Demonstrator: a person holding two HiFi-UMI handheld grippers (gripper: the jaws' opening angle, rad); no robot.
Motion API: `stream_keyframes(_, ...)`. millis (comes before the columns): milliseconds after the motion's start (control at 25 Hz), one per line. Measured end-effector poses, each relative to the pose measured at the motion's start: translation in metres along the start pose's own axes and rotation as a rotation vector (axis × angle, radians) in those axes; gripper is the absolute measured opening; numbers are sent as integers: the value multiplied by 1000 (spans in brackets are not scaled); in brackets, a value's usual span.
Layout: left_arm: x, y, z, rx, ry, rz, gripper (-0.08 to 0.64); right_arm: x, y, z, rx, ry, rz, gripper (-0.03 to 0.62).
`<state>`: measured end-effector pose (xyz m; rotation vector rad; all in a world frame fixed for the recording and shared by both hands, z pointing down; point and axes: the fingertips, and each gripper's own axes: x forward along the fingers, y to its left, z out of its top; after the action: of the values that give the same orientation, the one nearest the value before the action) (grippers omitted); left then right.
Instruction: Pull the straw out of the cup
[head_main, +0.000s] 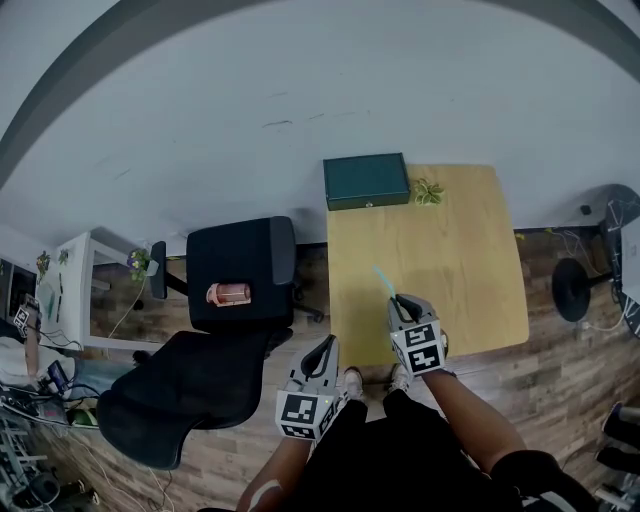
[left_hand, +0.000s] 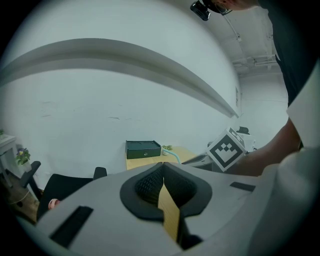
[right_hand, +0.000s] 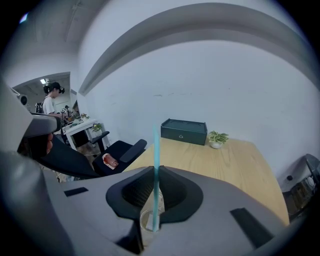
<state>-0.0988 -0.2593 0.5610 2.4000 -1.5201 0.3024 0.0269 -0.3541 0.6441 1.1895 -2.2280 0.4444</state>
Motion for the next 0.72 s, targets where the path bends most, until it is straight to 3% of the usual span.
stream_keyframes(200,1,-3,1,0,-5,-3,20,-10,-1,10,23,-41,3,52)
stream_keyframes(720,13,-28,18,-6,-39,-59,20,-77,-16,67,67,-273,8,51)
